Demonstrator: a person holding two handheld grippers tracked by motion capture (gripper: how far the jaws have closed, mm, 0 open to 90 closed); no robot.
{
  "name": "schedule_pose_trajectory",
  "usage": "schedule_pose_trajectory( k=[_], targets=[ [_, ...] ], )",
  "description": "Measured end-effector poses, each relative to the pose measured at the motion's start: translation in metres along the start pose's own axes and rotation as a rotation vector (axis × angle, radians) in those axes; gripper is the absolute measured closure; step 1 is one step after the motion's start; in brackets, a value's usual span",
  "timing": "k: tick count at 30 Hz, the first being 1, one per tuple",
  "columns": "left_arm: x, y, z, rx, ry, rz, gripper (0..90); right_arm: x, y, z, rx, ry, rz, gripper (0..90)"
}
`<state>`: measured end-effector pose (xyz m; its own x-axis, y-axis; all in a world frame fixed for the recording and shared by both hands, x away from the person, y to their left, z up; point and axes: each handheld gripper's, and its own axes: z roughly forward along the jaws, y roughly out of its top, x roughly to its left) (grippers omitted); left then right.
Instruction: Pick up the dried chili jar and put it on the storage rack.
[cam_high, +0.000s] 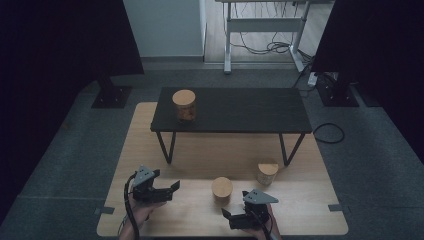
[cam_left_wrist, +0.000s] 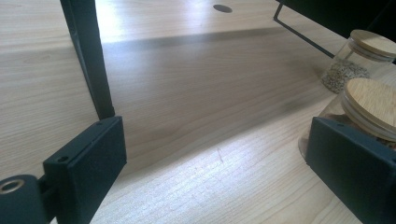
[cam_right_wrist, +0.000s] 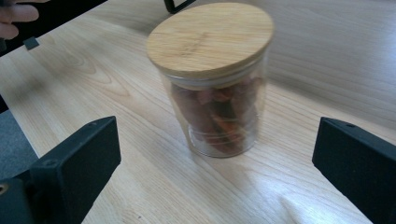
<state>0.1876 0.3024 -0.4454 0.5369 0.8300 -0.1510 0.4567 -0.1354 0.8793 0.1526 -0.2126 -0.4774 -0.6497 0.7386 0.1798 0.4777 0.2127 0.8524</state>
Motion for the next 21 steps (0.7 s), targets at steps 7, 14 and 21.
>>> schedule_pose_trajectory(
  k=[7,14,21],
  targets=[
    [-0.001,0.001,0.001,0.004,-0.007,0.011,4.9,0.007,0.004,0.01,0.015,-0.014,-0.029,1.1],
    [-0.001,0.0,0.002,0.011,-0.007,0.005,4.8,0.007,0.008,0.019,0.02,-0.027,-0.037,1.5],
    [-0.001,0.0,0.003,0.015,-0.004,0.001,4.8,0.008,0.013,0.029,0.04,-0.033,-0.051,1.5]
  ],
)
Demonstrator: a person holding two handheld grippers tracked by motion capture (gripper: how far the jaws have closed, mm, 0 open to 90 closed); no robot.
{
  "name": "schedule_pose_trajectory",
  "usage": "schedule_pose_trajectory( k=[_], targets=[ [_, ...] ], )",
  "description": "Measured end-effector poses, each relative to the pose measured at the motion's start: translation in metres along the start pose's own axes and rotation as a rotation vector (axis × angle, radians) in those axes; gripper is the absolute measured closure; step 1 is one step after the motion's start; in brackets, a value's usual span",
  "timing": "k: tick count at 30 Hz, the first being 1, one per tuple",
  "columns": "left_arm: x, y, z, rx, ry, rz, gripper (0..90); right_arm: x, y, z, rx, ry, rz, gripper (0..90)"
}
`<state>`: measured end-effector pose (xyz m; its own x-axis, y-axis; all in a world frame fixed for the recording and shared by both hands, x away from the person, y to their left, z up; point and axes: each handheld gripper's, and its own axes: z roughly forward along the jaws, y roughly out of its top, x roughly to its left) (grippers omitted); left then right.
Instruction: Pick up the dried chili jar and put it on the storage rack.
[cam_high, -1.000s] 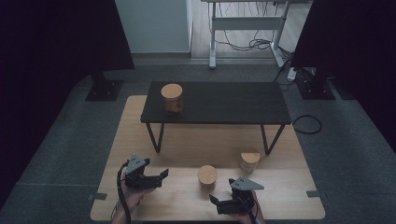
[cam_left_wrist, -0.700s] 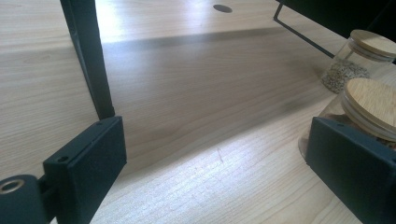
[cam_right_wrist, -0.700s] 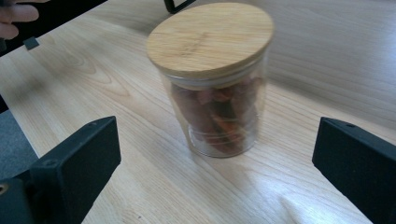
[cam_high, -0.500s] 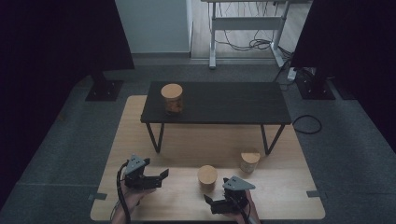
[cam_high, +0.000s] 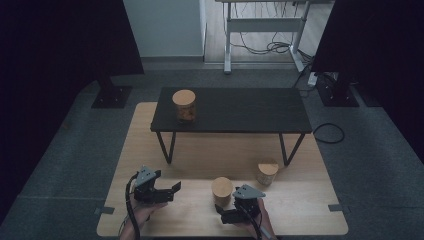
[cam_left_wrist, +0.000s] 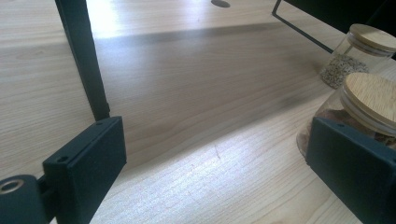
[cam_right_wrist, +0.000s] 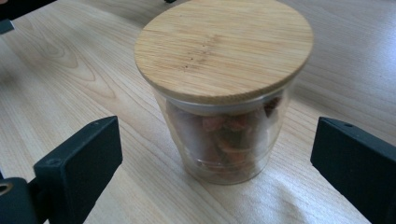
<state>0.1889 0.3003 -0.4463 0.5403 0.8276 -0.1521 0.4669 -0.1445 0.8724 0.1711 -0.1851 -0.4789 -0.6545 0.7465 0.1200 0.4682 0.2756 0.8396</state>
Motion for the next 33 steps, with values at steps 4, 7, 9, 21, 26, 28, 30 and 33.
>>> schedule_pose_trajectory(
  k=[4,7,9,21,26,28,30,33],
  targets=[
    [-0.001,0.0,0.0,0.003,0.002,0.003,4.8,0.0,0.003,0.005,0.007,-0.002,-0.007,1.5],
    [-0.001,0.0,0.0,0.002,0.003,0.004,4.8,0.001,0.005,0.009,0.012,-0.001,-0.013,1.5],
    [-0.001,0.0,-0.001,0.0,0.004,0.004,4.8,0.001,0.007,0.012,0.013,0.0,-0.016,1.6],
    [-0.001,0.0,-0.001,-0.001,0.005,0.004,4.8,0.005,0.014,0.025,0.031,-0.023,-0.018,3.4],
    [-0.003,0.001,-0.002,-0.003,0.004,0.01,4.8,0.004,0.016,0.028,0.039,-0.03,-0.015,5.2],
    [-0.003,0.001,-0.001,-0.002,0.004,0.01,4.8,0.004,0.017,0.03,0.047,-0.039,-0.012,7.1],
    [-0.003,0.0,-0.001,0.0,0.003,0.01,4.9,0.004,0.018,0.032,0.051,-0.038,-0.011,8.1],
    [-0.003,0.0,-0.001,0.001,0.003,0.011,4.9,0.003,0.019,0.034,0.055,-0.035,-0.01,13.1]
  ],
)
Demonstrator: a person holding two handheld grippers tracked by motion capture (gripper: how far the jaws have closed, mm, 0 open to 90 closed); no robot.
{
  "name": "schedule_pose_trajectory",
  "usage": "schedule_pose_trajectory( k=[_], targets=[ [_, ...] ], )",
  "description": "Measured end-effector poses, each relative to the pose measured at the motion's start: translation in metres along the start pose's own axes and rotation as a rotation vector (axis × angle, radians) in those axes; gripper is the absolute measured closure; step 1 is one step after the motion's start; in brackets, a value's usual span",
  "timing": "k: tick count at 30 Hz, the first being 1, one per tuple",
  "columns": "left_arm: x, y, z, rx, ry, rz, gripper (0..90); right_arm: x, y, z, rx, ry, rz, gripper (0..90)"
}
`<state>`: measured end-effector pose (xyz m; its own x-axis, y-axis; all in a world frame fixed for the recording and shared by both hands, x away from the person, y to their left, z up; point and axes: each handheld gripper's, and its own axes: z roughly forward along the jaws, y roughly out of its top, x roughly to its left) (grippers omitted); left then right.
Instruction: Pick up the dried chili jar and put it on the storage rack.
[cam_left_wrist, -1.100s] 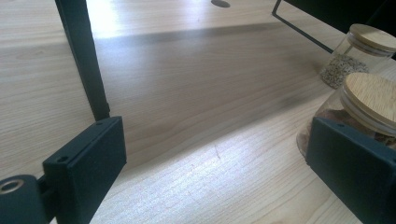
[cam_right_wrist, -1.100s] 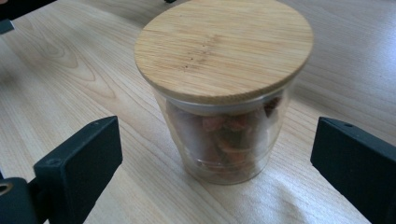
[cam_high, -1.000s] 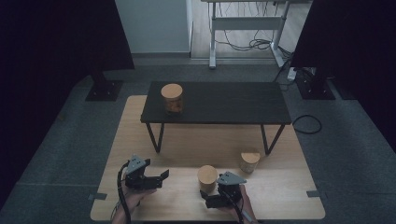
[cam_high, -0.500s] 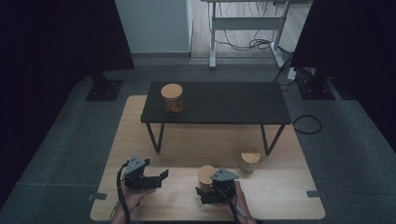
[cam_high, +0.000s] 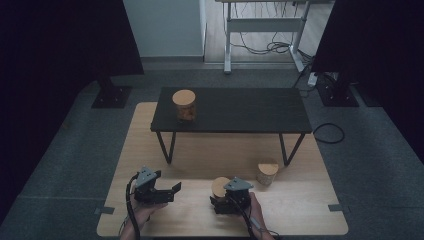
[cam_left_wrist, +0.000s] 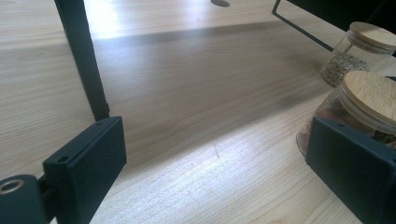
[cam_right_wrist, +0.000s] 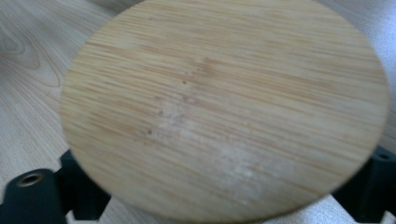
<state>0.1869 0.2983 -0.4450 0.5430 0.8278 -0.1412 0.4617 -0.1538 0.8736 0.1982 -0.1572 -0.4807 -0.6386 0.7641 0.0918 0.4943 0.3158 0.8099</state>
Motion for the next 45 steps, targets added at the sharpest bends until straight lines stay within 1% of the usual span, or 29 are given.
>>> schedule_pose_trajectory(
  k=[2,3,5,7,14,21,27,34,45],
  targets=[
    [0.0,0.0,0.0,0.0,-0.001,0.001,4.9,0.0,0.0,0.0,0.001,0.003,-0.001,14.4],
    [0.0,0.0,0.0,0.002,0.0,0.002,4.9,0.001,0.0,0.001,0.001,-0.005,-0.001,18.4],
    [-0.001,0.0,0.001,0.004,0.0,0.003,4.9,0.001,0.0,0.001,0.001,-0.005,0.002,21.5],
    [-0.001,0.0,0.002,0.007,0.0,0.004,4.9,0.002,0.0,0.002,0.0,-0.006,-0.007,22.6],
    [-0.003,0.0,0.002,0.01,-0.002,0.011,4.9,0.005,-0.002,0.001,-0.009,-0.021,-0.032,24.0],
    [-0.002,0.0,0.002,0.01,0.001,0.005,5.0,0.004,-0.005,-0.001,-0.025,-0.026,-0.029,24.5],
    [-0.002,0.0,0.002,0.01,0.002,0.005,5.0,0.001,-0.007,-0.008,-0.051,-0.015,-0.02,24.6],
    [-0.002,0.0,0.002,0.01,0.003,0.004,5.0,0.002,-0.006,-0.016,-0.067,-0.001,-0.039,24.6],
    [-0.002,0.0,0.001,0.012,0.003,0.004,5.1,0.004,-0.002,-0.028,-0.086,0.014,-0.055,24.7]
  ],
)
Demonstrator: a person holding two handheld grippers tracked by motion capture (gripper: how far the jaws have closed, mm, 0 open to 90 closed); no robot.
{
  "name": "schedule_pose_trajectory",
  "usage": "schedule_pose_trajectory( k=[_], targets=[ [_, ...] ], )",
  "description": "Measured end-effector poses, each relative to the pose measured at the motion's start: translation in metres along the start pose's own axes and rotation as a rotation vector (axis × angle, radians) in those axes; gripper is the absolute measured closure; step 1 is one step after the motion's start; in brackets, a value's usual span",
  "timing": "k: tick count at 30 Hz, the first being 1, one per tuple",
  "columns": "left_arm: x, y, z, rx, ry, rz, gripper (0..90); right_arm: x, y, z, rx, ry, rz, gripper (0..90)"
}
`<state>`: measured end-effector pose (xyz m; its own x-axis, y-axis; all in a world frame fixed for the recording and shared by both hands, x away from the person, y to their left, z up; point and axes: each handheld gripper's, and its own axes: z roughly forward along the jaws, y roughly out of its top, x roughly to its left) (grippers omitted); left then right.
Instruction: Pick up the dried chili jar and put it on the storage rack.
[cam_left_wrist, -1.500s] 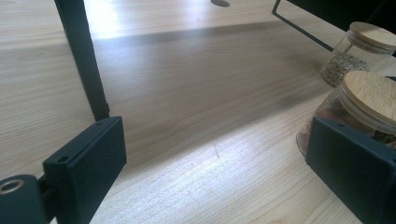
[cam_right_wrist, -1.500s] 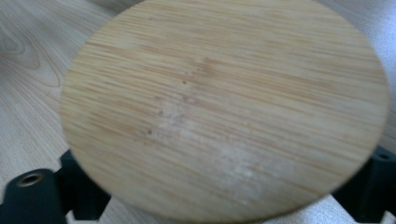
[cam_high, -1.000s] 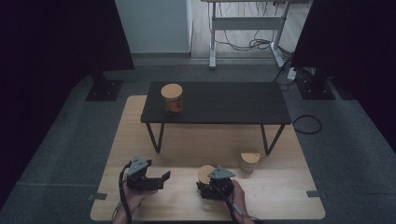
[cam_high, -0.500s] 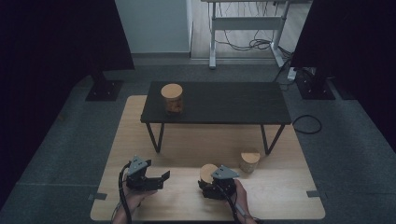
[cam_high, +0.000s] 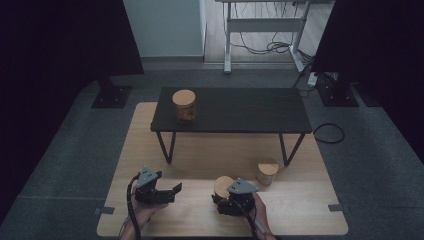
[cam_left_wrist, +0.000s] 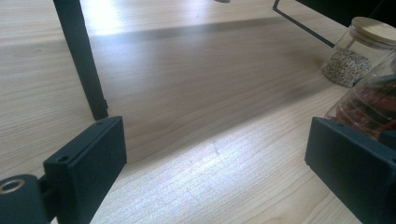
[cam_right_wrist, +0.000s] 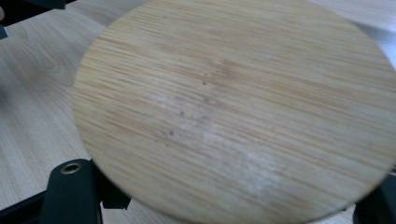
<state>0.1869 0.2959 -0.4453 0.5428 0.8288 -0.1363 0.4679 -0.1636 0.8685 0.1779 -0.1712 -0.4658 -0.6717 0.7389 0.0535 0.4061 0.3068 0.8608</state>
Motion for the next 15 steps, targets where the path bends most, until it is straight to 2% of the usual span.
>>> schedule_pose_trajectory(
  k=[15],
  targets=[
    [0.001,0.0,0.001,0.001,-0.006,-0.004,5.1,-0.004,0.007,-0.017,-0.031,0.008,-0.001,24.7]
  ],
)
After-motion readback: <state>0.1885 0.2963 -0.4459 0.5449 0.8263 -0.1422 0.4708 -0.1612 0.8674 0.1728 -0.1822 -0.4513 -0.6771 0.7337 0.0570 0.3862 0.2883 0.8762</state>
